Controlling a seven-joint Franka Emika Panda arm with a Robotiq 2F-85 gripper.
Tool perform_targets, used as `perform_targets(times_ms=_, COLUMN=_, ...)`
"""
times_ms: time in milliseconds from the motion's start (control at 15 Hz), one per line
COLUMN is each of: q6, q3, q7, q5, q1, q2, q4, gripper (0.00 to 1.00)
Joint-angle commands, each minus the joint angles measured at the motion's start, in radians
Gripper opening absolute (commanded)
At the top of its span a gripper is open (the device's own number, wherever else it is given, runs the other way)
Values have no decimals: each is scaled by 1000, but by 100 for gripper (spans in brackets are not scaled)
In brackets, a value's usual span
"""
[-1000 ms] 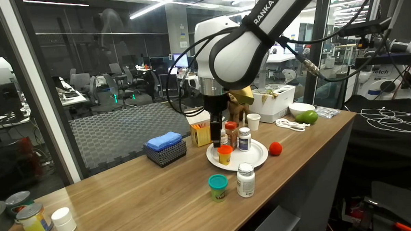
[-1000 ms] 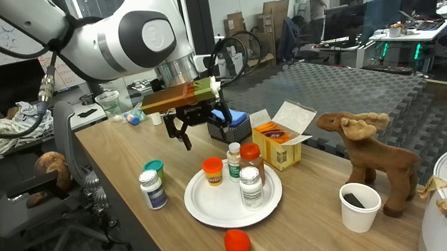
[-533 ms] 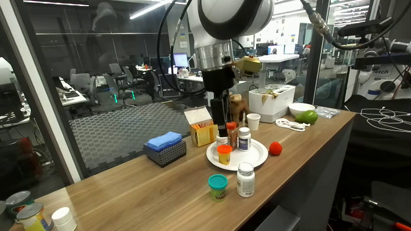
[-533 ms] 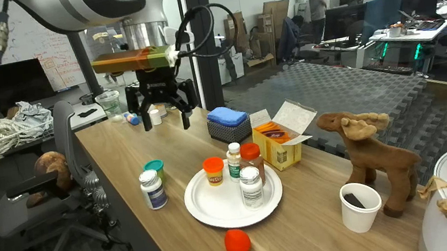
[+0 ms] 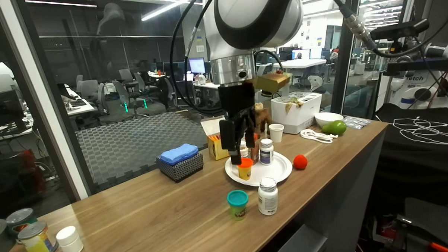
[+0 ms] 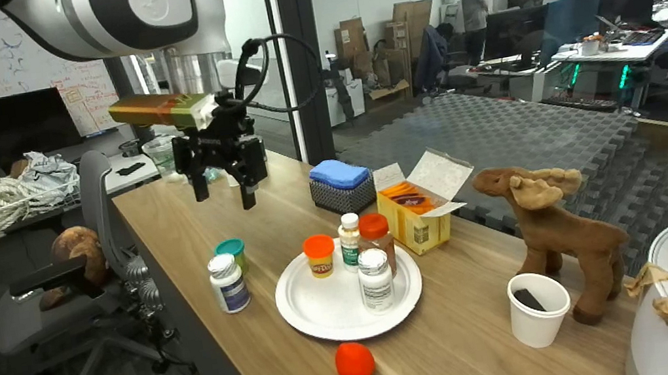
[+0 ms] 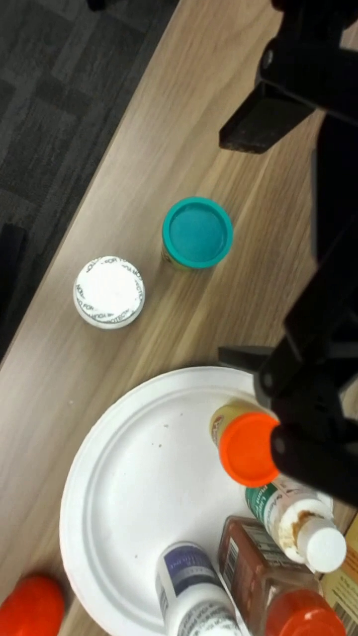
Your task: Put the objects on the table on to the plate.
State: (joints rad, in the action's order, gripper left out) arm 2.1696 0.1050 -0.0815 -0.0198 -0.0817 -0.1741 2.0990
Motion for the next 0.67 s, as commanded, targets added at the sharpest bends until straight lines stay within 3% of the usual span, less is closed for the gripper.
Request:
perform_targets(times_ms=0, q6=120, q3=8, q7=92, q5=6, q1=-29, q2=1, q4=60, gripper=100)
perform_targets(times_ms=600, q6=290, q3=7, q7=192, q5=-49, q1=-94, q2=-75, q4=136, gripper=100)
